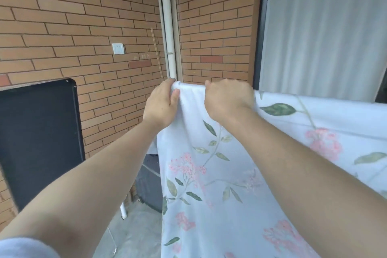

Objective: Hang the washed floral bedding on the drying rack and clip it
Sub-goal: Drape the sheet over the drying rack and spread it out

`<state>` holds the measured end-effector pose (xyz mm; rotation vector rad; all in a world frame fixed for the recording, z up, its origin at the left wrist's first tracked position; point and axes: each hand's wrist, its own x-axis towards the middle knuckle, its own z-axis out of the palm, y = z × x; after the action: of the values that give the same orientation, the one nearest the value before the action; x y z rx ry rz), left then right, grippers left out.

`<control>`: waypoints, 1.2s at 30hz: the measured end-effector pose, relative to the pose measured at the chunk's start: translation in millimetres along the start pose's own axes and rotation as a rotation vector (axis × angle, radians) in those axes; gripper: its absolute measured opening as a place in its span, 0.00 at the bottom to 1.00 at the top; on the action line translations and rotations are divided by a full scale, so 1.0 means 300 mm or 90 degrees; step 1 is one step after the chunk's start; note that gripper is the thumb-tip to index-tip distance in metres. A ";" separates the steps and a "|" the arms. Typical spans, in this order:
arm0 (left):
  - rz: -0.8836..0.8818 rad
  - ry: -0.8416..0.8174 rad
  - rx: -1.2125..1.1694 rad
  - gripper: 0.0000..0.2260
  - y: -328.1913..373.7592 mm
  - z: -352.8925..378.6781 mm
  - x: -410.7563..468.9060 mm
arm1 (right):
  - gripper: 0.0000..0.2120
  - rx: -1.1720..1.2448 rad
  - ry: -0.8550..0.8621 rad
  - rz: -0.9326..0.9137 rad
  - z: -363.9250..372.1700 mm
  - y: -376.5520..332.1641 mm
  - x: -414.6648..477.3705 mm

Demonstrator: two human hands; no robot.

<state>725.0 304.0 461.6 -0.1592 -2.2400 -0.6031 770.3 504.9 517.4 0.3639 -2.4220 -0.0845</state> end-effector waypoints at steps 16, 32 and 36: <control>-0.085 -0.156 -0.243 0.10 -0.348 0.007 0.100 | 0.16 -0.067 -0.031 0.149 0.031 -0.119 0.065; -0.139 -0.004 -0.122 0.10 -0.386 -0.071 0.209 | 0.27 -0.079 -0.003 0.161 0.007 -0.122 0.050; -0.136 -0.040 -0.008 0.09 -0.355 -0.059 0.180 | 0.27 -0.106 0.014 0.171 0.016 -0.119 0.052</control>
<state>668.4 197.7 471.8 0.0574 -2.3314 -0.7351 764.2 466.2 517.8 -0.0356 -2.3987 -0.1599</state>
